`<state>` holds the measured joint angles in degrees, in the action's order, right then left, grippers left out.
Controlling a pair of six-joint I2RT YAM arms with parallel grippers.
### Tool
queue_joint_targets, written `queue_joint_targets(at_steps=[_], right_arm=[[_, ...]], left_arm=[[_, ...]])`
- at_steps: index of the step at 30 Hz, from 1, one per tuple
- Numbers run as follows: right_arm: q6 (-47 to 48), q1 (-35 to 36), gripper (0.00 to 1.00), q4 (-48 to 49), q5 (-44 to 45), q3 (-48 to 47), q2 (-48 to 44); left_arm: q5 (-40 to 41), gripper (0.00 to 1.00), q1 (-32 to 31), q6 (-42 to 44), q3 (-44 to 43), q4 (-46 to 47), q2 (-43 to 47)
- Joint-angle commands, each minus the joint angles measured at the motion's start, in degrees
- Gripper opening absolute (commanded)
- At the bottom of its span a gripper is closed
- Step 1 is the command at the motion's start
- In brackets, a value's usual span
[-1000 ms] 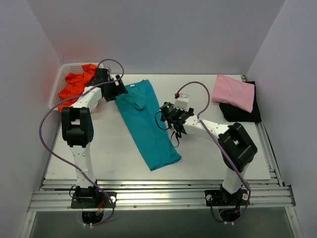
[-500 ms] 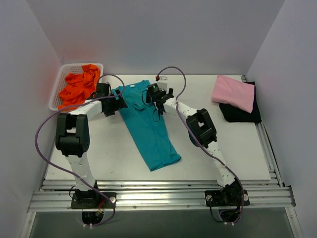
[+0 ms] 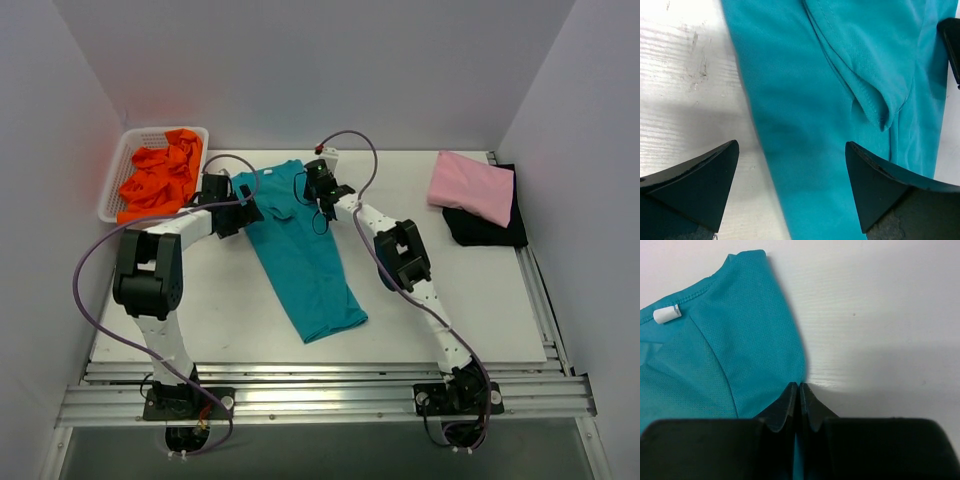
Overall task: Fold and stack the t-shirts
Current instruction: Rotate the tshirt 90 degrees
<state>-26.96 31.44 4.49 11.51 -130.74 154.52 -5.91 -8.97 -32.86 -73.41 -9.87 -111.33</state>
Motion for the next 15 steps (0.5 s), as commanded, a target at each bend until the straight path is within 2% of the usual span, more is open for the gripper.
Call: queue_joint_targets(at_steps=[1, 3, 7, 12, 15], right_arm=[[-1.0, -1.8, 0.0, -2.5, 2.2, 2.8, 1.1], [-2.6, -3.7, 0.0, -2.6, 6.3, 7.1, -1.1], [-5.3, -7.4, 0.0, -2.1, 8.5, 13.9, -5.3], [-6.3, -9.6, 0.0, -2.7, 9.5, 15.8, -6.2], [-5.8, -9.9, 0.0, -1.8, 6.6, 15.6, -5.9]], left_arm=[[1.1, 0.96, 0.0, -0.1, 0.4, 3.5, 2.8], [0.7, 0.97, 0.0, -0.1, 0.4, 3.8, 2.5], [0.6, 0.97, 0.0, 0.2, 0.1, 3.8, 2.1], [0.2, 0.97, -0.4, 0.2, -0.6, 4.0, 1.4], [0.3, 0.97, -0.9, 0.1, -0.9, 4.0, 1.1]])
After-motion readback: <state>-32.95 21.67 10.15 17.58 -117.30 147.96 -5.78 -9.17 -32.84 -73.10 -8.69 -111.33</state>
